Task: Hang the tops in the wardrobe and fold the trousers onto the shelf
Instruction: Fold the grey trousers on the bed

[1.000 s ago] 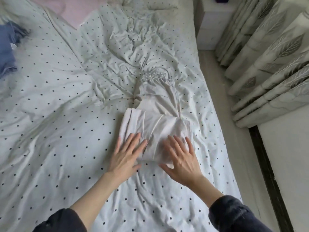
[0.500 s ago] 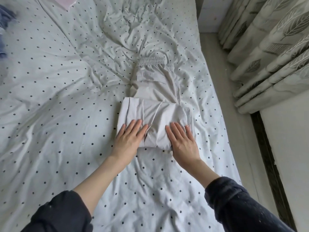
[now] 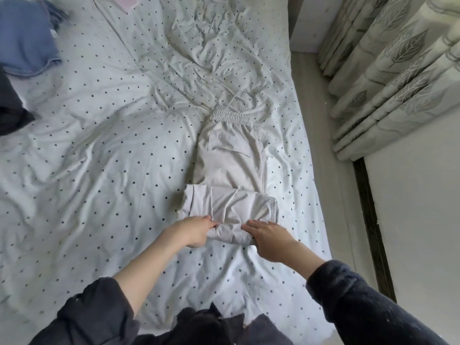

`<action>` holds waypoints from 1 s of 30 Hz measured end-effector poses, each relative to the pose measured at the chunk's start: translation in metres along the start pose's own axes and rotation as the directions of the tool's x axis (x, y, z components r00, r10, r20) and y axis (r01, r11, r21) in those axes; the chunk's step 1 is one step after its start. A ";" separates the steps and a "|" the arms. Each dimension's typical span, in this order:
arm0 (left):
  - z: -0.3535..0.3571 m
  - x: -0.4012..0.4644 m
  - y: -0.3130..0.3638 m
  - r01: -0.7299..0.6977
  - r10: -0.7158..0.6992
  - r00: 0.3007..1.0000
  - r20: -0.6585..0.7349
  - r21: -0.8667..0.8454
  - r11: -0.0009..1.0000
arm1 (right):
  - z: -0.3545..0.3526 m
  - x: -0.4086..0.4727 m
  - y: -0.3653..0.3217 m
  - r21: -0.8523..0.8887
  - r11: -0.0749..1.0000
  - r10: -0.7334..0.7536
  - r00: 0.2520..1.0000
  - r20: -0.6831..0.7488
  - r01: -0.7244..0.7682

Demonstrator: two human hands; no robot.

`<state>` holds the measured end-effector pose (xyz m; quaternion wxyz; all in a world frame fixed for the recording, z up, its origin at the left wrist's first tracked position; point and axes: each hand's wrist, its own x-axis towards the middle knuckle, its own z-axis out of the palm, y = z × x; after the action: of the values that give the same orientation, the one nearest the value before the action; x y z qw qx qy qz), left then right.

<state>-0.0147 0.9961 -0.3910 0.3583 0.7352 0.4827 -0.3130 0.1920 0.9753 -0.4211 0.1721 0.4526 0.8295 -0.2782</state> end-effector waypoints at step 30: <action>-0.035 0.148 -0.088 0.076 0.139 0.827 -0.544 0.354 0.932 | -0.012 0.149 0.071 0.023 0.978 0.201 0.921 -0.332 -0.206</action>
<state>-0.0432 1.1217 -0.5112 0.0650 0.8553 0.4884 -0.1604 0.1723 1.1112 -0.5133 0.0605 0.5756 0.7969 -0.1732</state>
